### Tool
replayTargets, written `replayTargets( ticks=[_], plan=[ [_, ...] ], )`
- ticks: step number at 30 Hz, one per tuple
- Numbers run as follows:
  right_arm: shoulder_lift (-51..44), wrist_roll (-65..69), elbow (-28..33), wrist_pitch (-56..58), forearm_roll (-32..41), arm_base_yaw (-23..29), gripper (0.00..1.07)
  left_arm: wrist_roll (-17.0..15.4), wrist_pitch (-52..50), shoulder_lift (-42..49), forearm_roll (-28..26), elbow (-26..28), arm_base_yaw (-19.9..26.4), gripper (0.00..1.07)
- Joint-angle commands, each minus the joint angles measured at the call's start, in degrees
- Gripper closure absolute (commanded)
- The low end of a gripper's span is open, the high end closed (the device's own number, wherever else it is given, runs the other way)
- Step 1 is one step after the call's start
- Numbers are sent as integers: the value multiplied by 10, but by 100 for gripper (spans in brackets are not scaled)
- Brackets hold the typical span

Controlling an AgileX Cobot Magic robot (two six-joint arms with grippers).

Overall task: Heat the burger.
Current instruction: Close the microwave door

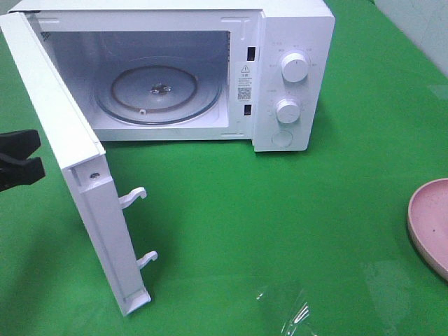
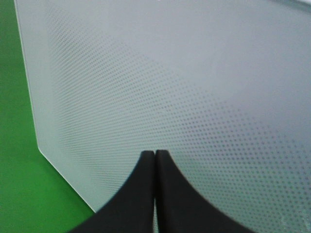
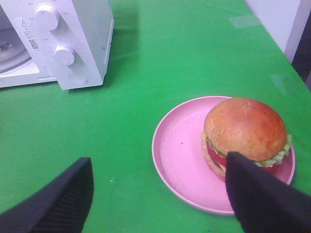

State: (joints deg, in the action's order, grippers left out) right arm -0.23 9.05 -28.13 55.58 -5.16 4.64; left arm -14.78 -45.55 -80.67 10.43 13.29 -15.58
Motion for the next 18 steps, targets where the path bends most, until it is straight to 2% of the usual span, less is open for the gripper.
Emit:
replayTargets(
  ticks=[1,4,6,7,8,9,11,16,18],
  plan=[
    [-15,-9,1,-4,-1,-3,34,25,-14,-17,-61,10,-46,107],
    [-15,-9,1,-4,-1,-3,34,39,-25,-33,-83,18,-72,107],
    [-15,-9,1,-4,-1,-3,34,65,-25,-61,-123,44,-122,107],
    [-15,-9,1,-4,-1,-3,34,65,-25,-61,-123,44,-122,107],
    [-15,-9,1,-4,-1,-3,34,78,-25,-78,-152,58,-146,107],
    [-15,-9,1,-4,-1,-3,34,78,-25,-78,-152,58,-146,107],
    [-15,-9,1,-4,-1,-3,34,93,-25,-99,-193,77,-176,107],
    [-15,-9,1,-4,-1,-3,34,94,-25,-117,-218,100,-203,107],
    [-15,-9,1,-4,-1,-3,34,96,-22,-142,-239,135,-227,107]
  ],
)
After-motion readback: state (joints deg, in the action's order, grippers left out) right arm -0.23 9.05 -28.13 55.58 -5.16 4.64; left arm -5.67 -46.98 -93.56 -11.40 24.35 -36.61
